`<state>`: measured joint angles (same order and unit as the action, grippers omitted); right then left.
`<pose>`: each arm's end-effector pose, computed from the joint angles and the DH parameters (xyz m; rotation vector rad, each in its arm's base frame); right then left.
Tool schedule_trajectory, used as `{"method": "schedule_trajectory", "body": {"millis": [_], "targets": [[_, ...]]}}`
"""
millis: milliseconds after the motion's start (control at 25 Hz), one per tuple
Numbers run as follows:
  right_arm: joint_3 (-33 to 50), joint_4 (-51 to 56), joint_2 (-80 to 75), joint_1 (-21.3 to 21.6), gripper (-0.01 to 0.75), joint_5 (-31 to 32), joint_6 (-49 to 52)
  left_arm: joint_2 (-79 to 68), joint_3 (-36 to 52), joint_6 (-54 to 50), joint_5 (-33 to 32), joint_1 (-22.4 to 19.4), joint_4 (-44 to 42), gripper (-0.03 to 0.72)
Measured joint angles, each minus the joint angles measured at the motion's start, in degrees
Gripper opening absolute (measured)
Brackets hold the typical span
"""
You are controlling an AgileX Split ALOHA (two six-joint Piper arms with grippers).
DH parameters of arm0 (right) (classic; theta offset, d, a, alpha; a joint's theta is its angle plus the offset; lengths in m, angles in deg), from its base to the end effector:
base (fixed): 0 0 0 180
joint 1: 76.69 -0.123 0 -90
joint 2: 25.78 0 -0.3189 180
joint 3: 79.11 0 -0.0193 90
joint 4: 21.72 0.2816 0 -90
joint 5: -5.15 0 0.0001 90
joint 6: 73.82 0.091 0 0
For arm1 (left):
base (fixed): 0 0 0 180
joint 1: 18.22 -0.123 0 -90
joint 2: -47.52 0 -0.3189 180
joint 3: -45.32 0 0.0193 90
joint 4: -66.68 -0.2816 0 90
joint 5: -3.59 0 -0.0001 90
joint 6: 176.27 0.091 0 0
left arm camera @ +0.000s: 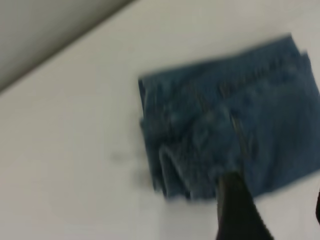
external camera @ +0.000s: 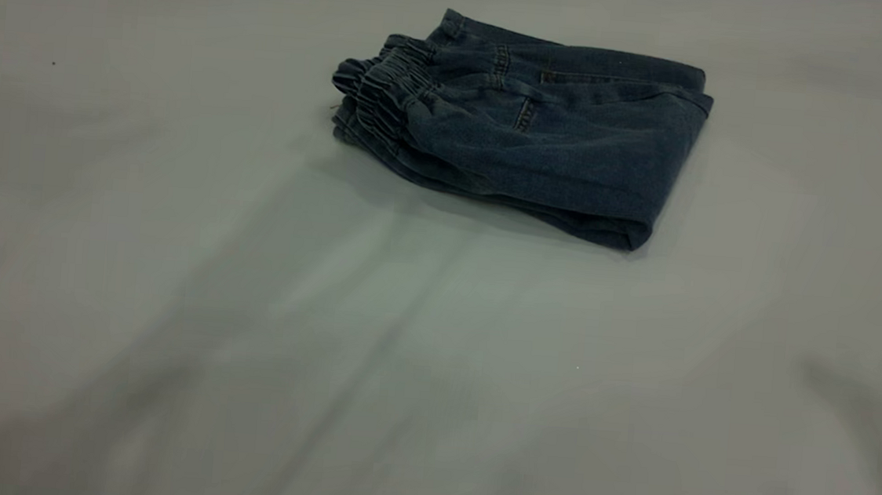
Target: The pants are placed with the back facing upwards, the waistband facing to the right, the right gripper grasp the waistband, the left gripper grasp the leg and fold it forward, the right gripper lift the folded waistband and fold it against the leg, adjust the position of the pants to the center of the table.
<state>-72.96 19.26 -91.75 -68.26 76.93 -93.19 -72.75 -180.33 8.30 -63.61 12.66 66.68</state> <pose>0.1856 0.0298 0.4657 -0.2156 2.2794 0.6943 0.4148 -0.2481 0.4201 0.7568 2.3677 -0.1958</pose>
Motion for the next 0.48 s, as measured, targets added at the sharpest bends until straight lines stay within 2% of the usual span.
{"method": "schedule_trajectory", "body": {"millis": [200,480], "targets": [[7.35,-0.08,11.02,0.00,0.586,0.27,-1.45,10.26,14.16,-0.11,0.00,0.00,0.00,0.343],[10.95,-0.63,24.88,0.00,0.586,0.56,-1.64,22.29,31.63,-0.13,0.00,0.00,0.00,0.343]]}}
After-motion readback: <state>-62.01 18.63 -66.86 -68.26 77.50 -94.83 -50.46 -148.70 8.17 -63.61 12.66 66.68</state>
